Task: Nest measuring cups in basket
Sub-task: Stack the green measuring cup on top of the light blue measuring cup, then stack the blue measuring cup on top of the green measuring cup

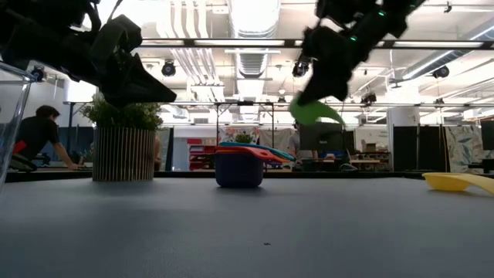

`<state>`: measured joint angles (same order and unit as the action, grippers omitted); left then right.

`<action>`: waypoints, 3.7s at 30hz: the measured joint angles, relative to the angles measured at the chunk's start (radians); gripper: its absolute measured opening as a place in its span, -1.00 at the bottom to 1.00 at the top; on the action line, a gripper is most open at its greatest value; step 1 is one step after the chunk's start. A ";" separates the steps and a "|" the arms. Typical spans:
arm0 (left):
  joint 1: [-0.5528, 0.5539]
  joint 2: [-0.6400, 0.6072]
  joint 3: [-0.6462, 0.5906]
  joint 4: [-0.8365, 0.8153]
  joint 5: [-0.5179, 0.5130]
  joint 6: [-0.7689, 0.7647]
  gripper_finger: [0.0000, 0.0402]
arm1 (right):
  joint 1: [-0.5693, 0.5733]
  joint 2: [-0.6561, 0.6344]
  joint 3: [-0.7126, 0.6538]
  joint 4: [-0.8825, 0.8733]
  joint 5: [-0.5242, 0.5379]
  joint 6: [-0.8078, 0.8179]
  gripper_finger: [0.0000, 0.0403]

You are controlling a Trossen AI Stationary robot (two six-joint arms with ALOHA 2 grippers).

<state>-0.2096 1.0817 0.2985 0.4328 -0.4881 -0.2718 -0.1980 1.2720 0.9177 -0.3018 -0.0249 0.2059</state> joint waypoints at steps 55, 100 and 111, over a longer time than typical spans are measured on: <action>0.000 0.000 0.000 -0.048 0.000 0.002 -1.00 | 0.121 0.585 0.551 -0.210 -0.009 -0.165 -0.42; 0.000 0.000 0.000 -0.043 0.001 -0.017 -1.00 | 0.832 -0.182 -0.118 -0.433 0.001 0.459 -0.14; 0.000 0.000 0.000 -0.044 0.001 -0.036 -1.00 | 0.934 -0.089 -0.163 -0.335 -0.009 0.561 -0.14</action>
<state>-0.2096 1.0815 0.2981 0.3888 -0.4870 -0.3083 0.7363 1.1827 0.7543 -0.6366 -0.0343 0.7670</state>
